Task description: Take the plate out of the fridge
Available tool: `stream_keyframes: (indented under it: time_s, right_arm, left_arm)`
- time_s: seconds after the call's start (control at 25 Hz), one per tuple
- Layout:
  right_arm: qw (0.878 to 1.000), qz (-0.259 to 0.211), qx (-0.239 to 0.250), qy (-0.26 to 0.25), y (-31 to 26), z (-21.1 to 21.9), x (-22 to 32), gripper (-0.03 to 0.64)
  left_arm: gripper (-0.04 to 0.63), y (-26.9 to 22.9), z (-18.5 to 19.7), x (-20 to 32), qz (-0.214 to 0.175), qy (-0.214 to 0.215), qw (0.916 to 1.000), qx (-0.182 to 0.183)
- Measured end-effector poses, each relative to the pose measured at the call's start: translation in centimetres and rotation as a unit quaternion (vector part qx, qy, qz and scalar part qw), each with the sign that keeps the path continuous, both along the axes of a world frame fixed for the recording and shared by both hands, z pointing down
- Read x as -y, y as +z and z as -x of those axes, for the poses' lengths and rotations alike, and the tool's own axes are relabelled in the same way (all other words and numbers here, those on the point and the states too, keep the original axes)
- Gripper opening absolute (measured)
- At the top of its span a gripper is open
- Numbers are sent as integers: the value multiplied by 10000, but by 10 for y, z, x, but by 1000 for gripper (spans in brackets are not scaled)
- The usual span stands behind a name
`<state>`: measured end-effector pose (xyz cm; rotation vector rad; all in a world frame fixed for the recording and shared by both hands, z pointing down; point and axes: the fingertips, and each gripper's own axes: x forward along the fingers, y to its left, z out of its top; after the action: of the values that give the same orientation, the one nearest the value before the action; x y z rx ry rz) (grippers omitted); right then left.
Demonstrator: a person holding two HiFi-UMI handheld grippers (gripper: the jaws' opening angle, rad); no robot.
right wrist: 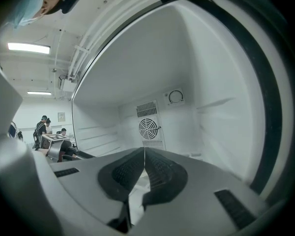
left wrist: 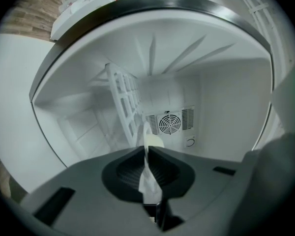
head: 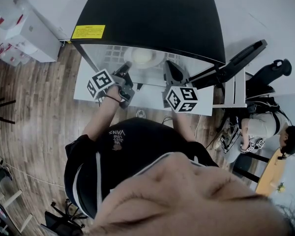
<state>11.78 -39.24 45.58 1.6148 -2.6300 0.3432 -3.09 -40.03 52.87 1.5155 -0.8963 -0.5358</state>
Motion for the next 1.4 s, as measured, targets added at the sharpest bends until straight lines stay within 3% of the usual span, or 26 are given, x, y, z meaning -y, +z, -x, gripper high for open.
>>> stream_keyframes:
  time_s: [0.84, 1.08, 1.2, 1.4]
  right_arm:
    - [9986, 323, 424, -23, 17, 14, -11, 13]
    - [9945, 595, 856, 119, 28, 12, -13, 16]
    - [9911, 807, 1060, 77, 36, 16, -14, 130]
    - [9821, 1205, 1441, 147, 52, 17, -15, 137]
  left_arm:
    - [28, -4, 15, -19, -86, -11, 9999, -133]
    - [28, 1, 16, -23, -23, 36, 9998, -181]
    - [28, 2, 17, -23, -21, 43, 9998, -188]
    - [28, 3, 17, -24, -22, 67, 9998, -187]
